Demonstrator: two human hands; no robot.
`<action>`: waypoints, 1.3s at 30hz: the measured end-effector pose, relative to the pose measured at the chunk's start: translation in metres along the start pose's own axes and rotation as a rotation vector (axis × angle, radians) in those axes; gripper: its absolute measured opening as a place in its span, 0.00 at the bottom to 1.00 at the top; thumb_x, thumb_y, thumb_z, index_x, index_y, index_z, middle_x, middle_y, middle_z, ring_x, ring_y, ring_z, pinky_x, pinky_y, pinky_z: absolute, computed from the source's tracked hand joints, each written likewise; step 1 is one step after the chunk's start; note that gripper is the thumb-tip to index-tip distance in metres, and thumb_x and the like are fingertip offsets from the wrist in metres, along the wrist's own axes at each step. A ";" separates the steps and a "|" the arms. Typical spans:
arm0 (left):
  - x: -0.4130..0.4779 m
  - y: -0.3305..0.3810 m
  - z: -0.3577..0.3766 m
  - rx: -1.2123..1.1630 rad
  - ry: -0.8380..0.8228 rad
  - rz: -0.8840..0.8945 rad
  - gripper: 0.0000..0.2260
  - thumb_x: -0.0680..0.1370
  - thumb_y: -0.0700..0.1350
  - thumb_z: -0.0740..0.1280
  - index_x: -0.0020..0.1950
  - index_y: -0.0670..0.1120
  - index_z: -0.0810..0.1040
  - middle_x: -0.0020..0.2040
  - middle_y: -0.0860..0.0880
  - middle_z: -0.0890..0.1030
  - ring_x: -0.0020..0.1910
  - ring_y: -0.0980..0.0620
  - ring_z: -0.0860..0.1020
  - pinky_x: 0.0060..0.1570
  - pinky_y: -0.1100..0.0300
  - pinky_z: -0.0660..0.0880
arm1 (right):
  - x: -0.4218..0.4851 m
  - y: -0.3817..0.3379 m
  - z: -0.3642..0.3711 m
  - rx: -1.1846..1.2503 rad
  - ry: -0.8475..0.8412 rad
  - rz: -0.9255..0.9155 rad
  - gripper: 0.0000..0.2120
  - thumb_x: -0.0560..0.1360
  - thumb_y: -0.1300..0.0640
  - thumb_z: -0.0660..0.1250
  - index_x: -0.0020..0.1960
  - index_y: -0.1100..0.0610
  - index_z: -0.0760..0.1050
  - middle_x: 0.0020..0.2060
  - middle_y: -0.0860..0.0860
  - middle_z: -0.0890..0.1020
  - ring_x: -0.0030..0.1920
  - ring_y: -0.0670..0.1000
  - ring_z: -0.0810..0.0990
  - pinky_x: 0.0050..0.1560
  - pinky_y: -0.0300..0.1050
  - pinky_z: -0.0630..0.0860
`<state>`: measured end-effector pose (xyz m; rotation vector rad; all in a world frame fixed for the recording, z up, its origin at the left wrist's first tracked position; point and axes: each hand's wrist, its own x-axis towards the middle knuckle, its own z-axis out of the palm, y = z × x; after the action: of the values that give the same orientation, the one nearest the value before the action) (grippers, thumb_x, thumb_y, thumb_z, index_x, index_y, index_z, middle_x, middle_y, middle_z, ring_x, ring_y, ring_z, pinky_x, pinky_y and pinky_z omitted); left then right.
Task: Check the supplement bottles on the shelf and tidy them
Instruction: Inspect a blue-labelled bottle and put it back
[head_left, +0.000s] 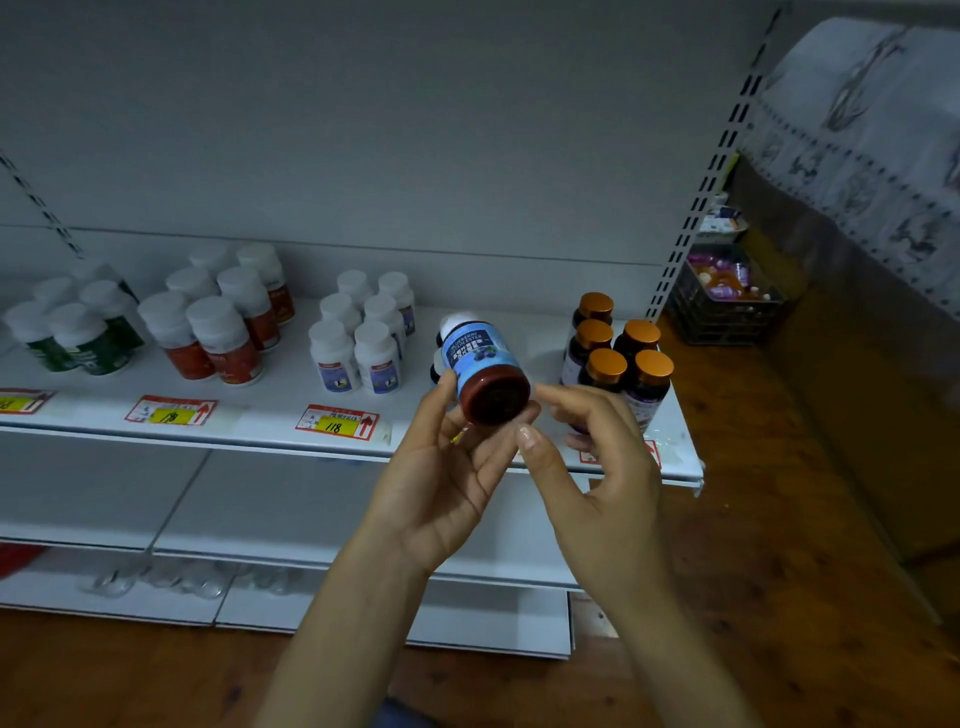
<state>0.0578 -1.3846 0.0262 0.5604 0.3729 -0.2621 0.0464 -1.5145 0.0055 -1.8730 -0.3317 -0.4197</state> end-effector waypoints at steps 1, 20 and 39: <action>0.000 0.001 0.000 -0.024 -0.002 -0.012 0.25 0.74 0.52 0.65 0.61 0.33 0.76 0.55 0.37 0.82 0.46 0.45 0.85 0.45 0.59 0.80 | 0.001 0.001 -0.001 0.003 -0.011 0.010 0.15 0.75 0.46 0.65 0.61 0.41 0.71 0.59 0.41 0.75 0.61 0.39 0.74 0.58 0.31 0.71; 0.013 0.001 -0.038 0.806 -0.190 0.517 0.25 0.70 0.37 0.72 0.66 0.52 0.75 0.61 0.49 0.80 0.62 0.44 0.77 0.59 0.43 0.76 | 0.014 0.007 0.005 0.154 -0.064 0.140 0.28 0.73 0.47 0.68 0.71 0.42 0.64 0.62 0.36 0.75 0.60 0.38 0.76 0.55 0.33 0.75; 0.105 0.050 -0.066 1.496 0.019 0.885 0.19 0.74 0.37 0.70 0.65 0.43 0.75 0.60 0.56 0.74 0.58 0.65 0.69 0.57 0.79 0.63 | 0.089 0.093 0.080 -0.325 -0.065 0.207 0.19 0.71 0.62 0.70 0.61 0.62 0.72 0.53 0.55 0.78 0.54 0.56 0.78 0.50 0.47 0.76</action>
<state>0.1515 -1.3214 -0.0450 2.1149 -0.1602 0.3999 0.1751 -1.4673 -0.0579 -2.2168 -0.1145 -0.2837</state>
